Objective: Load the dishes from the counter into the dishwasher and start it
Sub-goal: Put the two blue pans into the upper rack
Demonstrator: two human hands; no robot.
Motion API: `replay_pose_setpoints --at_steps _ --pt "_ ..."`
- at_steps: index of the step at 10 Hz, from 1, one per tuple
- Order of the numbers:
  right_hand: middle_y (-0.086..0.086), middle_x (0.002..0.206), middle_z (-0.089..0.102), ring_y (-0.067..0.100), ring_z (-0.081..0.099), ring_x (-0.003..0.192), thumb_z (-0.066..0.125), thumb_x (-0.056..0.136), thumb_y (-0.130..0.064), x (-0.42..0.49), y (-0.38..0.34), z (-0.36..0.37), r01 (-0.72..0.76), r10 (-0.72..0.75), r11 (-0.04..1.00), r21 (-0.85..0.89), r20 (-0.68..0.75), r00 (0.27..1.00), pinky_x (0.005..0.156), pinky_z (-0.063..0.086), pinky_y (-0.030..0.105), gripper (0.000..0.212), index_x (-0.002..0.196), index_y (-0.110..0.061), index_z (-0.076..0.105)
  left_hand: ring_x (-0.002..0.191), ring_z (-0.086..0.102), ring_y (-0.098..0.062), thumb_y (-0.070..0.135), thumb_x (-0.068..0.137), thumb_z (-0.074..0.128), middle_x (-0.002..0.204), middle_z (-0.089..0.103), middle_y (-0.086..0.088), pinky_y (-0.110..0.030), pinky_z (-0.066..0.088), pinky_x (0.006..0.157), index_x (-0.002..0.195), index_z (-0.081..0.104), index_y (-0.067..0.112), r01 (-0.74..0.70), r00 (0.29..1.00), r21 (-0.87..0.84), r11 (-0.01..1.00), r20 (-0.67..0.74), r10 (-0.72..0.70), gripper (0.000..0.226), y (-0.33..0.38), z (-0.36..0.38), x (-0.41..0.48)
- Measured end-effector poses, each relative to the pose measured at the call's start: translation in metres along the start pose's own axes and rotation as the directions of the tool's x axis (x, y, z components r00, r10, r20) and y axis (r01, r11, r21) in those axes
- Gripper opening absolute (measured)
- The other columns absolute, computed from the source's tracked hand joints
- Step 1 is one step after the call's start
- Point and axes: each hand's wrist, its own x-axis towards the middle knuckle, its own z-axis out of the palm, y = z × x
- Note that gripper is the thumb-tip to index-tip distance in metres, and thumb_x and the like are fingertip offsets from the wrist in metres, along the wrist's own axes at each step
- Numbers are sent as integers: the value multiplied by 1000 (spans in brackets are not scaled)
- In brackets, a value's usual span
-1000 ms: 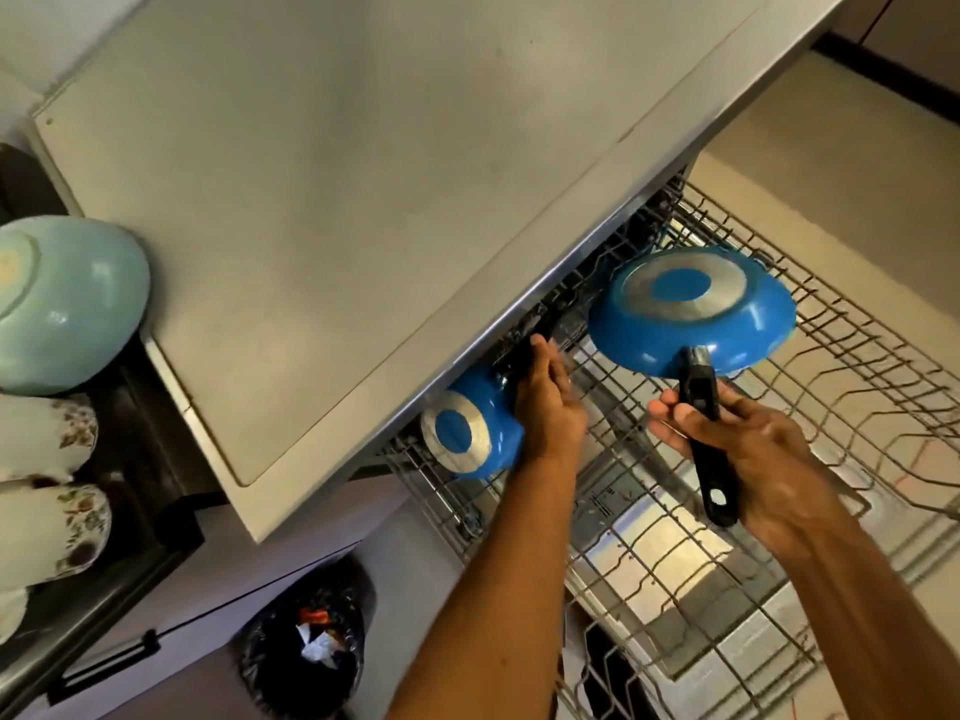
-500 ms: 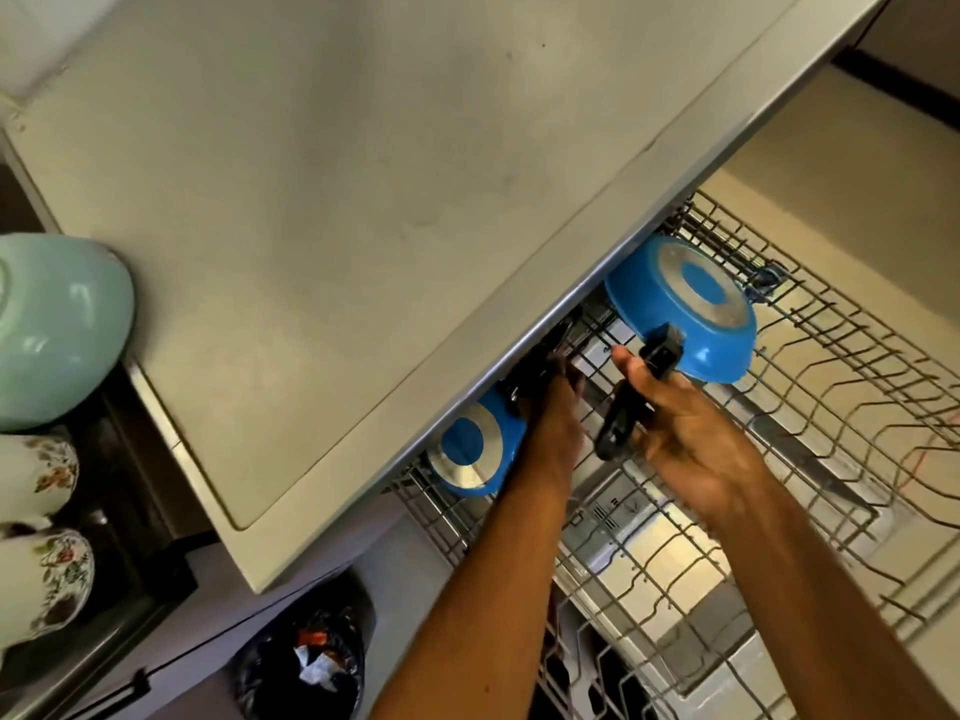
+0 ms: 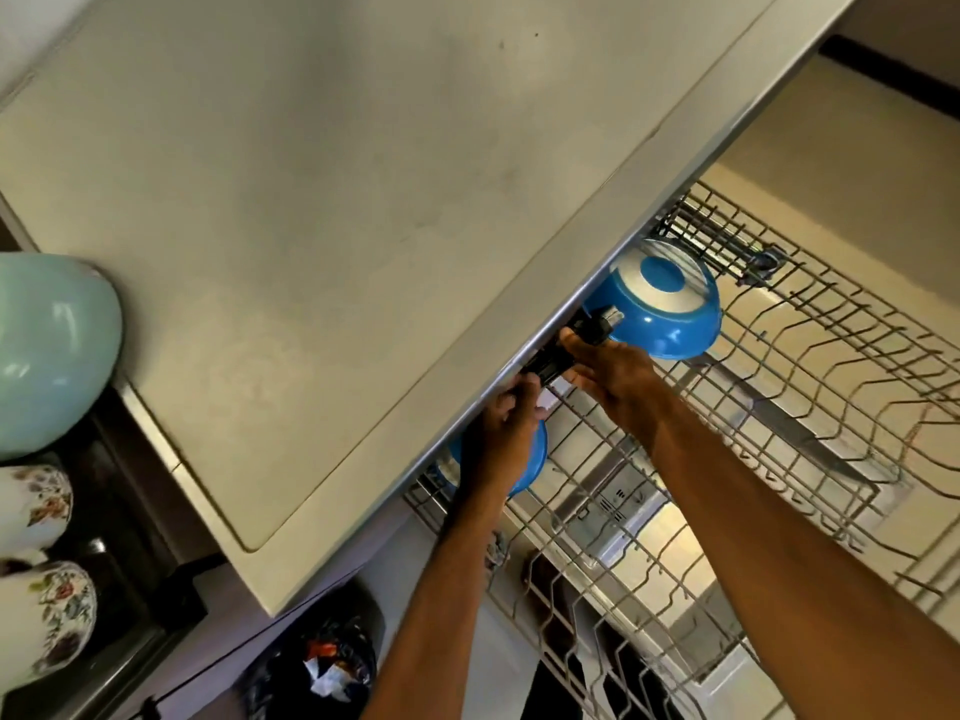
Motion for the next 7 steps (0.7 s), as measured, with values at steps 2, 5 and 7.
replay_pose_setpoints --at_steps 2,5,7 --pt "17 79 76 24 73 61 84 82 -26 9 5 0 53 -113 931 -362 -146 983 55 61 30 38 100 3 69 108 68 -20 31 101 56 117 72 -5 -23 46 84 126 65 13 -61 989 507 860 -84 119 32 -7 -5 6" --pt "23 92 73 17 63 51 67 97 -32 -13 7 -3 103 -135 964 -244 -121 983 45 50 27 34 97 2 63 114 65 -19 26 92 71 123 69 -2 -41 54 98 128 62 15 -131 966 506 852 -127 223 38 -29 -6 14" --pt "21 89 62 21 55 64 80 70 -23 -49 20 -7 61 -67 994 -87 -70 995 57 47 31 33 78 -6 52 130 55 -24 29 85 79 139 60 -6 -44 47 106 139 53 17 -156 937 635 756 -147 316 61 -35 -8 -4"
